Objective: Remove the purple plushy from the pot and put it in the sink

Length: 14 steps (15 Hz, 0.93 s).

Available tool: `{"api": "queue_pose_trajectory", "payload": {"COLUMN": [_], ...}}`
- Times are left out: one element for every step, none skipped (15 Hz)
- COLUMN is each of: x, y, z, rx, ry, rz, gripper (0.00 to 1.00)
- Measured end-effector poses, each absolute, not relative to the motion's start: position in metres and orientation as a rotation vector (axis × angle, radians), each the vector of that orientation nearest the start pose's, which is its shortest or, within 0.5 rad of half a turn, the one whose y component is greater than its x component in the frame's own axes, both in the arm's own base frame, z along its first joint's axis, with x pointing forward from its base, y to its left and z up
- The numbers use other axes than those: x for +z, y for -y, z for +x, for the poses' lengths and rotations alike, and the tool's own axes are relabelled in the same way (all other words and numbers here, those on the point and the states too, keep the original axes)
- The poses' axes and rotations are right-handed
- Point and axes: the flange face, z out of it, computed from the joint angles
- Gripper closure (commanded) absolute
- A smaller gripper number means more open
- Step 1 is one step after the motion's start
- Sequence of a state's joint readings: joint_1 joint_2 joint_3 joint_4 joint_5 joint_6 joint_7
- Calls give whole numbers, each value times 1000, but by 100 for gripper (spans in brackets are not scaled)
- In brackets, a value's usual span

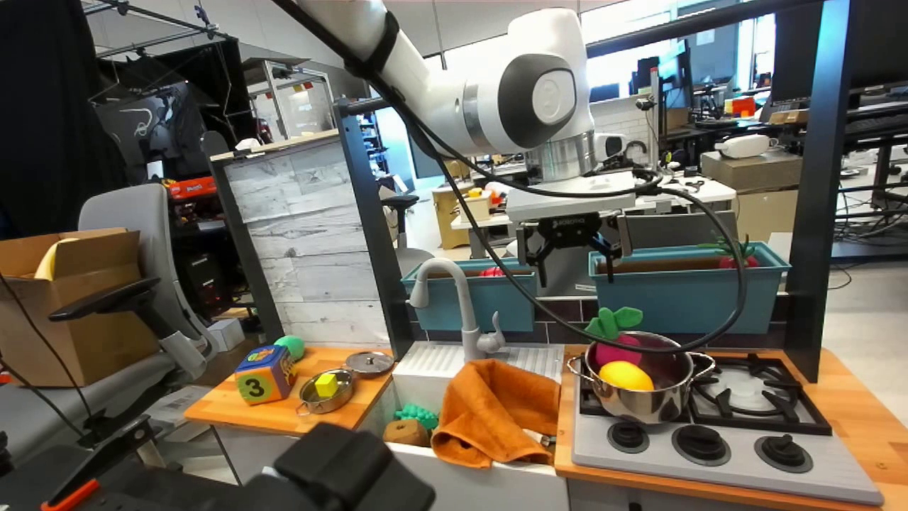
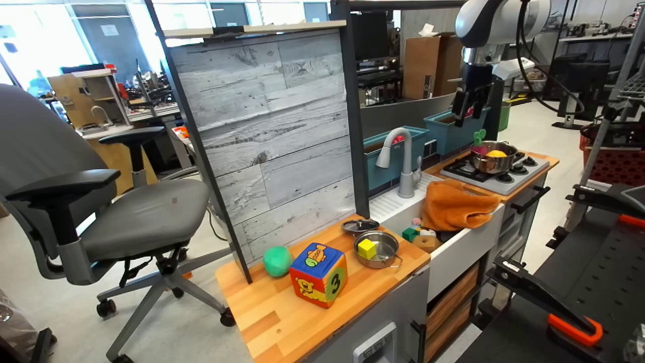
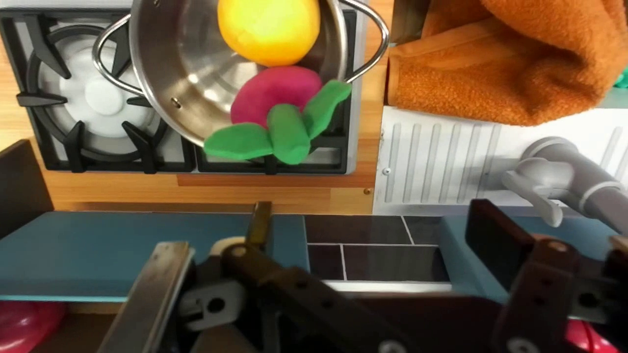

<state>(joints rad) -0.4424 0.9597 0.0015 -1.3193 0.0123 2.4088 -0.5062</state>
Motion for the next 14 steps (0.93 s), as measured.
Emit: {"api": "queue_pose_trajectory", "payload": {"x": [160,157,154,152,151,150,148,146,143,139,133,127,121,115], "y": [322,322,323,325,327,329,332,334,337,340,343,345,346,347], "z": [684,686,687,688,688,689,689,688,687,686,684,683,682,682], "rx": [-153,-110,-67,-32,-9,10,33,60,96,139,183,225,262,290], "ry": [78,65,41,17,-6,-25,-44,-66,-88,-107,-124,-143,-160,-174], "rz": [-3180,-3177,-3177,-3180,-3184,-3187,-3187,-3185,-3182,-3177,-3170,-3163,-3157,-3151], "gripper": [0,0,0,0,0,0,0,0,0,0,0,0,2,13]}}
